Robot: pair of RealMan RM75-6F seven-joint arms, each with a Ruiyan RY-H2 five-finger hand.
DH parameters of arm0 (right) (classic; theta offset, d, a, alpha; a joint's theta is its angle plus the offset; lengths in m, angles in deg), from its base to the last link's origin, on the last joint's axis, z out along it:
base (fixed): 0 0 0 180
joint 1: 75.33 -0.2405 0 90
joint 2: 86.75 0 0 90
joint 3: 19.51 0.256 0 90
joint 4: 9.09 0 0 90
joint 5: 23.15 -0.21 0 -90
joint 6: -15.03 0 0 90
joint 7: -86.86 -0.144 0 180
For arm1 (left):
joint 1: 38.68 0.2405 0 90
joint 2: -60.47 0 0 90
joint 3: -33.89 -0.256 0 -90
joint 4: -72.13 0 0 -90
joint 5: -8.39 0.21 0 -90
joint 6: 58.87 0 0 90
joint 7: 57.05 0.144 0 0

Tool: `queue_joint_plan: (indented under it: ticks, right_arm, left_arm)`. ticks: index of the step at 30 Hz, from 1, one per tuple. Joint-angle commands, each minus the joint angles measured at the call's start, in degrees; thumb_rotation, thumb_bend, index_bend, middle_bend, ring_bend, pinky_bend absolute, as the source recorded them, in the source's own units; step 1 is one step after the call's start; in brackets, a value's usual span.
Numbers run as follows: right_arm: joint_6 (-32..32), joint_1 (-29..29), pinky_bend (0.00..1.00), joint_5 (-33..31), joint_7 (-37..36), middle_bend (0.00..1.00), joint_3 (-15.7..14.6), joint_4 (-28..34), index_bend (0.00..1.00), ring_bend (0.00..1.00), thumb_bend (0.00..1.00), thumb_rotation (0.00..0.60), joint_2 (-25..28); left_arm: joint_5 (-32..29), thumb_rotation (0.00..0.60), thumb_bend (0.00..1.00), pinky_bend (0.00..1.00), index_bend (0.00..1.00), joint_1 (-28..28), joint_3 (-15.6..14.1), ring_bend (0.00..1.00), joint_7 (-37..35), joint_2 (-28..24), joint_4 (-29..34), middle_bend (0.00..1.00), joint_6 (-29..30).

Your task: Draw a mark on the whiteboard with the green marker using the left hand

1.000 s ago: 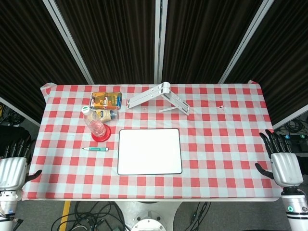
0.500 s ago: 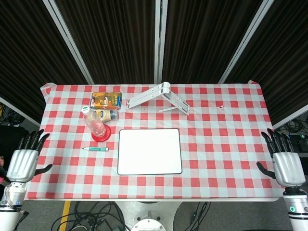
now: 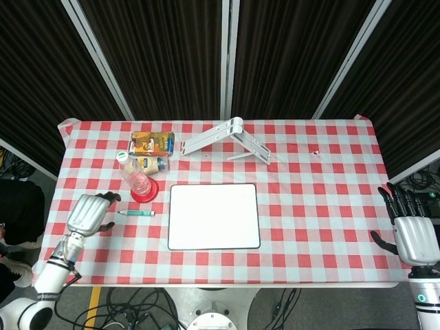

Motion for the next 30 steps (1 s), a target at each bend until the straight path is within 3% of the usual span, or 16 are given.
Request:
queue_joint_plan:
  ticks: [1, 8, 18, 30]
  right_arm:
    - [0.2, -0.1, 0.00, -0.1, -0.1, 0.00, 0.0, -0.1, 0.00, 0.00, 0.10, 0.600, 0.0]
    - [0.8, -0.2, 0.00, -0.7, -0.3, 0.00, -0.1, -0.3, 0.00, 0.00, 0.10, 0.600, 0.0]
    - [1.4, -0.1, 0.00, -1.4, -1.0, 0.00, -0.2, -0.9, 0.00, 0.00, 0.10, 0.600, -0.1]
    - [1.1, 0.2, 0.00, -2.5, -2.1, 0.00, 0.3, -1.4, 0.00, 0.00, 0.10, 0.600, 0.6]
  left_arm:
    - [-3.6, 0.600, 0.16, 0.91, 0.37, -2.6, 0.2, 0.61, 5.3, 3.2, -1.4, 0.46, -2.9]
    - [-10.1, 0.600, 0.16, 0.95, 0.38, -5.9, 1.1, 0.68, 15.3, 8.0, -2.0, 0.49, -4.0]
    - [-22.1, 0.600, 0.20, 0.97, 0.39, -10.0, 0.8, 0.69, 31.0, 13.5, -3.5, 0.49, -3.0]
    - [-28.2, 0.600, 0.24, 0.97, 0.41, -13.0, -0.4, 0.69, 36.1, 16.7, -4.8, 0.48, -0.9]
